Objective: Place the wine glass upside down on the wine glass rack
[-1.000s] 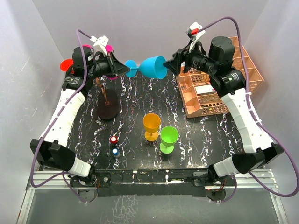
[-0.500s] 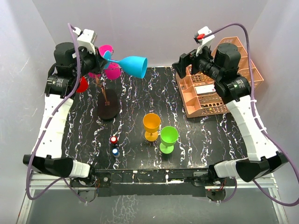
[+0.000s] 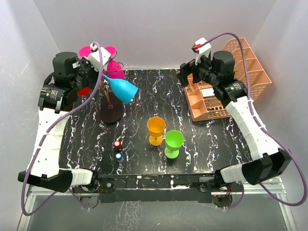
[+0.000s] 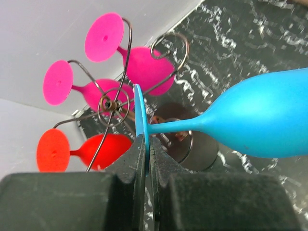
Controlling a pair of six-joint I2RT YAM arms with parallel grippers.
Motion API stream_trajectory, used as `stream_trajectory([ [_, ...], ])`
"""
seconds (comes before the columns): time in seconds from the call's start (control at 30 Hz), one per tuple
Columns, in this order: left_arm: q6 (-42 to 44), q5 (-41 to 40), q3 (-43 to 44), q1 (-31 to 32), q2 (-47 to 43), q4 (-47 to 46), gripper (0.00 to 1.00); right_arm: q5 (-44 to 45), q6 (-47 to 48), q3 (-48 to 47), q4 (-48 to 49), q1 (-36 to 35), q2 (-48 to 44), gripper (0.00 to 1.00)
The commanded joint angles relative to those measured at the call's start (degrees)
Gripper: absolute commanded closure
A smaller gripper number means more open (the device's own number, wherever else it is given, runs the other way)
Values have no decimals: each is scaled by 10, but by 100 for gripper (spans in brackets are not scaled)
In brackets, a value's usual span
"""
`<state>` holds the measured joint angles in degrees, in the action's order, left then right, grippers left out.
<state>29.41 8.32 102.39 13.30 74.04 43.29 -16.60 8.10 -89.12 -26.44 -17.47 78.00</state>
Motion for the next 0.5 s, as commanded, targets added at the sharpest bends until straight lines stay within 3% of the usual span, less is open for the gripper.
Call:
stream_trajectory([
  [0.0, 106, -36, 33, 2, -34, 57, 100, 29, 30, 46, 64, 2, -14, 1],
  [0.3, 195, -25, 78, 2, -59, 180, 100, -4, 22, 109, 99, 41, -18, 1],
  [0.47, 240, -75, 80, -10, -73, 227, 100, -27, 16, 124, 105, 65, -21, 1],
])
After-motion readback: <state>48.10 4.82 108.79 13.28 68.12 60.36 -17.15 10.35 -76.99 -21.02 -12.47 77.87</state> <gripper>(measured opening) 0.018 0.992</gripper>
